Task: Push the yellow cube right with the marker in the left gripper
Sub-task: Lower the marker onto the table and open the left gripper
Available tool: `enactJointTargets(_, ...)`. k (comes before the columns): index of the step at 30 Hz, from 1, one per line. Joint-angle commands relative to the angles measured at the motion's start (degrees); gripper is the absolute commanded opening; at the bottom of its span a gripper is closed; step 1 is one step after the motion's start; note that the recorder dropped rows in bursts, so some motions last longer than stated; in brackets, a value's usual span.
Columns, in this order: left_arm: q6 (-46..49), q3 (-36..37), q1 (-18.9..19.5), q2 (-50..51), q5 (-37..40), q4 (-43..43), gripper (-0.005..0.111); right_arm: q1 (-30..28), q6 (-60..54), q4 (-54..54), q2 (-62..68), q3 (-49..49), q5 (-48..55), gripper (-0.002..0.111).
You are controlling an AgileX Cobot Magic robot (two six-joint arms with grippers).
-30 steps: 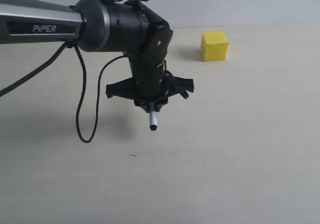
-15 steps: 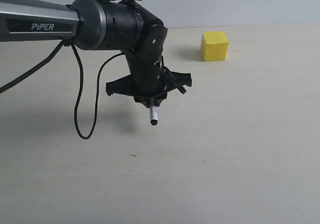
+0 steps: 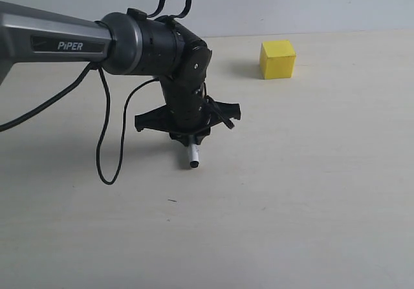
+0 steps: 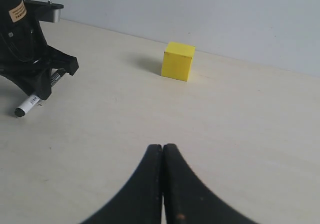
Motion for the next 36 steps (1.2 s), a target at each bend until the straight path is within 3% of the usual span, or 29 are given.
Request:
enactJointTargets(1,-0.43,0.06,0.21,-0.02,-1.14,0.17,0.000,0.06,-0.10,-0.02,-0.21,0.24,-0.65,0.000)
enactJointTargets(14,-0.69,0.06,0.21,0.12,-0.97,0.17,0.002,0.06,-0.10,-0.02,-0.21,0.24,-0.65,0.000)
enactJointTargets(21,-0.66,0.06,0.21,0.12,-0.34,0.17,0.031,0.06,-0.10,-0.02,-0.21,0.24,-0.65,0.000)
enactJointTargets(29,-0.66,0.06,0.21,0.12,-0.26,1.15,0.054,0.06,-0.10,-0.02,-0.21,0.24,-0.65,0.000)
enactJointTargets(36,0.91,0.06,0.32,0.12,-0.05,1.53,0.060,0.06,-0.10,-0.02,-0.21,0.24,-0.65,0.000)
